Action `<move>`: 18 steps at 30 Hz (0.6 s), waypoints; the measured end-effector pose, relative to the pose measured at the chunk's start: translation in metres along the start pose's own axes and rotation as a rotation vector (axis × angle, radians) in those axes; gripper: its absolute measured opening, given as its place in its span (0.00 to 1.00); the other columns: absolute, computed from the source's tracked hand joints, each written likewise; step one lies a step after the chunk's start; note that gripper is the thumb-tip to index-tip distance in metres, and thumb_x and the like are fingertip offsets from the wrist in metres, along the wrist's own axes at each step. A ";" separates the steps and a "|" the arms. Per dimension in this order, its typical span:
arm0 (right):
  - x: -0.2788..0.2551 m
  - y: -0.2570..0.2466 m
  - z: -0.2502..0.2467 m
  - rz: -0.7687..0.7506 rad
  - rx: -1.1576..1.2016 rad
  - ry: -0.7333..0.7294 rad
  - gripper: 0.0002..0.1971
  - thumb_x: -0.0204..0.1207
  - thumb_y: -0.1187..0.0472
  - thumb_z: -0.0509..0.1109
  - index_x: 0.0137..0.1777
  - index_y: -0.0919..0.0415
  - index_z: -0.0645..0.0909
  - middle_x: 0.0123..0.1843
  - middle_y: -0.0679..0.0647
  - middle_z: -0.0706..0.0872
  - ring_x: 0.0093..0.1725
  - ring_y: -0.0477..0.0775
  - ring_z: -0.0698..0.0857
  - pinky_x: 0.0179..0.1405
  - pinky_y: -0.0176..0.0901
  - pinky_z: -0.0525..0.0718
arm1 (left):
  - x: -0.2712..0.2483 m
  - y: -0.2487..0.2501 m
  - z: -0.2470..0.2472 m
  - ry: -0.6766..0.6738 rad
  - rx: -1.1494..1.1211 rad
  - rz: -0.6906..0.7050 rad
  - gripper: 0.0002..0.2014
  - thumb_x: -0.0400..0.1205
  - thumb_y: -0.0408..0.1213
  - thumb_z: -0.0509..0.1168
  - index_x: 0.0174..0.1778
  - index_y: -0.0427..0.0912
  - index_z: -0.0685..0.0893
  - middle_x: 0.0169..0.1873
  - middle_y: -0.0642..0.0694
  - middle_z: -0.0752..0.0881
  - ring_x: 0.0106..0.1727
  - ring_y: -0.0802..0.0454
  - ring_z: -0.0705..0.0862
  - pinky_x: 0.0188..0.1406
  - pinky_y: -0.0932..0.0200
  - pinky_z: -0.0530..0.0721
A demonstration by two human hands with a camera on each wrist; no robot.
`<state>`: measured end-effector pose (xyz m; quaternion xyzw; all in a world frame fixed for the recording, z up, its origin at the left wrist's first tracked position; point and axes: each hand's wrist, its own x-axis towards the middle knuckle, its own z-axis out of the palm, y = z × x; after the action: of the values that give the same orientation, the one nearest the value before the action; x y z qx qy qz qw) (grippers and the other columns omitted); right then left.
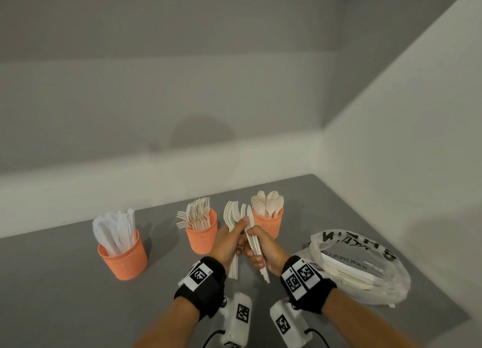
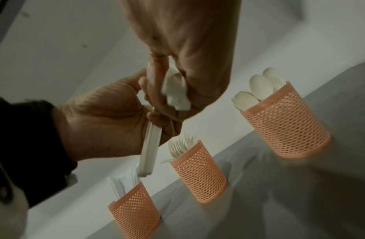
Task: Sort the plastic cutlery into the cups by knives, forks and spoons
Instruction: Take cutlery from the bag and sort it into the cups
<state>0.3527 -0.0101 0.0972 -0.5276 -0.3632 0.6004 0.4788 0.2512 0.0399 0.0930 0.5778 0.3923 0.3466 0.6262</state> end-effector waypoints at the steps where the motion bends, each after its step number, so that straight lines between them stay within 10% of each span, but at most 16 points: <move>1: 0.000 -0.001 -0.001 0.007 -0.006 -0.008 0.19 0.82 0.53 0.47 0.36 0.61 0.73 0.19 0.48 0.76 0.12 0.41 0.60 0.11 0.30 0.59 | 0.001 0.001 0.000 0.007 0.013 0.005 0.18 0.83 0.44 0.60 0.28 0.42 0.74 0.18 0.46 0.69 0.19 0.54 0.69 0.19 0.66 0.66; 13: 0.013 0.006 -0.006 -0.130 -0.278 0.116 0.18 0.86 0.49 0.48 0.56 0.57 0.76 0.25 0.50 0.78 0.18 0.43 0.75 0.16 0.32 0.75 | 0.022 0.001 -0.001 0.205 -0.095 -0.053 0.13 0.85 0.39 0.57 0.38 0.37 0.77 0.25 0.43 0.80 0.24 0.52 0.76 0.26 0.60 0.75; 18: 0.026 0.003 -0.025 -0.052 -0.340 0.277 0.15 0.84 0.64 0.52 0.38 0.57 0.75 0.31 0.52 0.76 0.28 0.47 0.74 0.27 0.33 0.73 | 0.031 0.000 -0.012 0.420 -0.324 -0.090 0.13 0.84 0.37 0.60 0.32 0.40 0.74 0.19 0.46 0.74 0.16 0.53 0.78 0.22 0.60 0.81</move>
<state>0.3776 0.0129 0.0827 -0.6688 -0.4033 0.4397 0.4435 0.2541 0.0725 0.0895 0.3674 0.4785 0.4889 0.6301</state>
